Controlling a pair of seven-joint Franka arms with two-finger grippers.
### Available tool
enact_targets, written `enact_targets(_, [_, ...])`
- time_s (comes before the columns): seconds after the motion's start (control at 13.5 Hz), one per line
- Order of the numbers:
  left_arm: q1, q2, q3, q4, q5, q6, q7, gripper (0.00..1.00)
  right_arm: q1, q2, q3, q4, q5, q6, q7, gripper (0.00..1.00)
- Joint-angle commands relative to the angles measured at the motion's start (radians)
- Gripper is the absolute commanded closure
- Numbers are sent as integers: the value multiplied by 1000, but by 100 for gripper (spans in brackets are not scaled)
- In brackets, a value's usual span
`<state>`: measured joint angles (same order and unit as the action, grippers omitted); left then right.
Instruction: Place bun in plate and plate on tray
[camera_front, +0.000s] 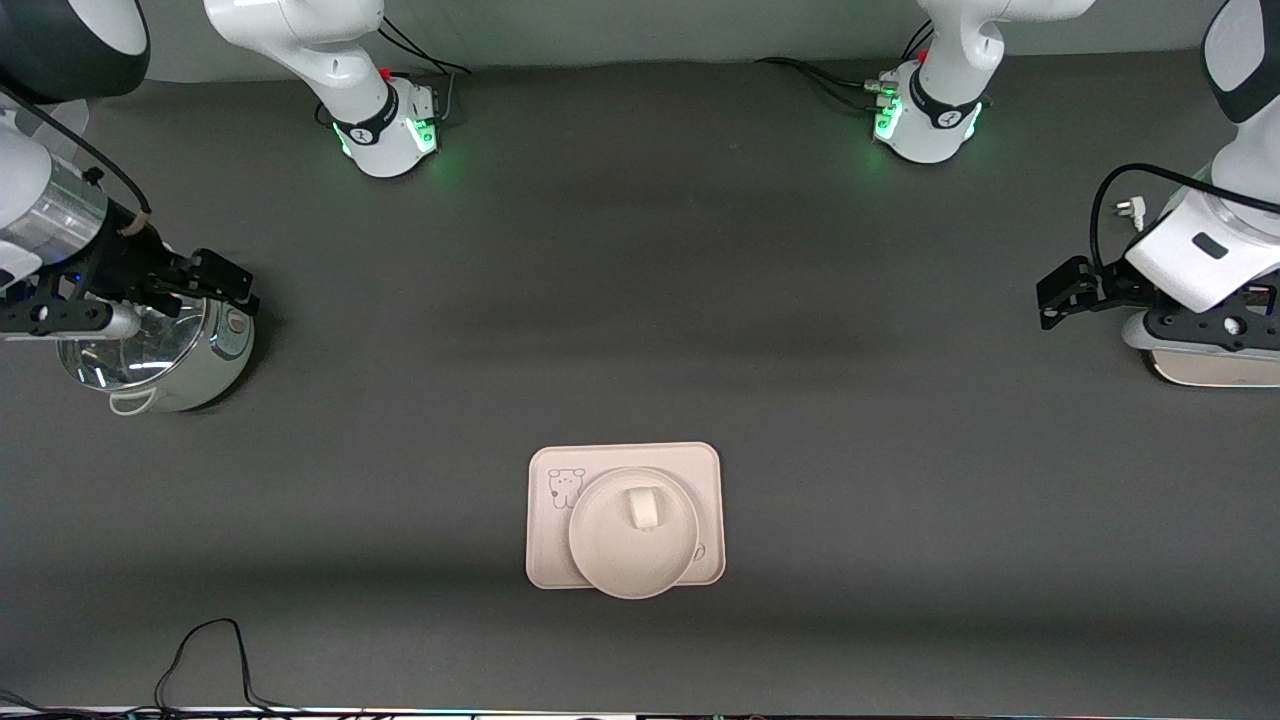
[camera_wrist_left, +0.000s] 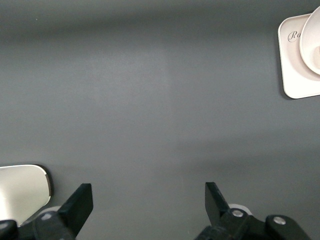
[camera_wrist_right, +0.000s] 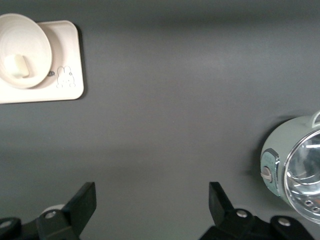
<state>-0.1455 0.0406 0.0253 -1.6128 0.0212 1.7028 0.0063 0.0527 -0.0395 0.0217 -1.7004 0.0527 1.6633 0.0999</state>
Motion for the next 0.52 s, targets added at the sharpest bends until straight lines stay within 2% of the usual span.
enact_targets(0.0, [3,-2,5,4,0,12,-2,0,-71,-30,35,-35,-17,-4,-74,0])
enact_targets(0.45, [6,-4,12,34,14,46,-3,0,-63,-23,24,-19,-13,3,-74,0])
